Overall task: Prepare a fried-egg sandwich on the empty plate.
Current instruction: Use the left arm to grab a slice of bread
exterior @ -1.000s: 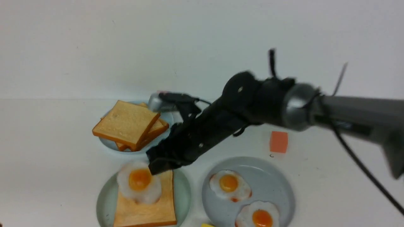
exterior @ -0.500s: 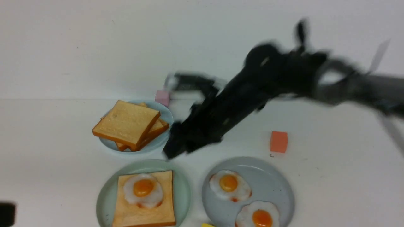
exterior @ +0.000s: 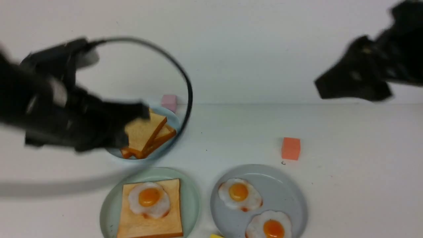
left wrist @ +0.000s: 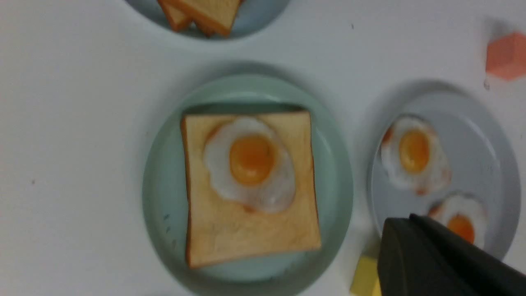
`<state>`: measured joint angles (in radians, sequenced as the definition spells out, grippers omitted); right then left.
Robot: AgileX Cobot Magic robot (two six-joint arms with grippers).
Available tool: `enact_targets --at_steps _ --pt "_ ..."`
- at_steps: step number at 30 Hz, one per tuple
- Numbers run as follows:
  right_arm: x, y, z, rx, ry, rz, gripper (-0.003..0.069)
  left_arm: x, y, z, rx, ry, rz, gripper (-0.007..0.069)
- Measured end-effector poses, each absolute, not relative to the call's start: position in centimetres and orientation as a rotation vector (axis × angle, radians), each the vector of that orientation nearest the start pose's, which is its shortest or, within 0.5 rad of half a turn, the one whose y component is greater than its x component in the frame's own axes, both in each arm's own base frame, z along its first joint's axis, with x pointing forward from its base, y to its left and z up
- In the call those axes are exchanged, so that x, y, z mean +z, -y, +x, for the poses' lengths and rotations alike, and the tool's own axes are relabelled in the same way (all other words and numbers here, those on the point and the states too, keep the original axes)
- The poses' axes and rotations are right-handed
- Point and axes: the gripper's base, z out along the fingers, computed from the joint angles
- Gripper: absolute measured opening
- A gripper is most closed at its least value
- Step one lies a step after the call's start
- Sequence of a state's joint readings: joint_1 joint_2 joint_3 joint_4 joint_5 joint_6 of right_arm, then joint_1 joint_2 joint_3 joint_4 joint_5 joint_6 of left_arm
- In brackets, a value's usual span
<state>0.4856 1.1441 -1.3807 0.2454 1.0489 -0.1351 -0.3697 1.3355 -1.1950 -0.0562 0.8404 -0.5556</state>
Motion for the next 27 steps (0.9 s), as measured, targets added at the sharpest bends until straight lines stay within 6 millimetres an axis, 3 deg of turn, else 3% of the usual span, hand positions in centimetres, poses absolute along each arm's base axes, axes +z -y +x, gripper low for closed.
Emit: enact_targets --at_steps 2,3,8,9,14,19,27 --pt "43.8 -11.3 17.2 0.499 -2.182 -0.675 0.0465 34.7 9.9 27.6 -0.500 -2.511 -0.326 0.0009" --pt "43.3 -10.8 16.1 0.511 -2.168 -0.676 0.0465 34.4 8.5 29.7 -0.536 -2.521 -0.422 0.0013" --pt "41.2 -9.7 13.7 0.531 -2.167 -0.692 0.0465 30.7 4.1 35.4 -0.543 -2.561 -0.620 0.0081" --pt "41.1 -9.8 13.7 0.530 -2.170 -0.694 0.0465 30.5 3.9 35.6 -0.539 -2.563 -0.627 0.0085" --pt "40.1 -9.6 13.3 0.531 -2.193 -0.711 0.0468 26.3 0.2 39.5 -0.445 -2.625 -0.618 0.0275" --pt "40.2 -9.9 13.1 0.551 -2.144 -0.789 0.0468 24.1 -0.3 42.3 -0.407 -2.664 -0.487 0.0399" --pt "40.5 -10.7 12.6 0.614 -2.045 -0.942 0.0468 22.6 -0.6 44.7 -0.364 -2.624 -0.378 0.0415"
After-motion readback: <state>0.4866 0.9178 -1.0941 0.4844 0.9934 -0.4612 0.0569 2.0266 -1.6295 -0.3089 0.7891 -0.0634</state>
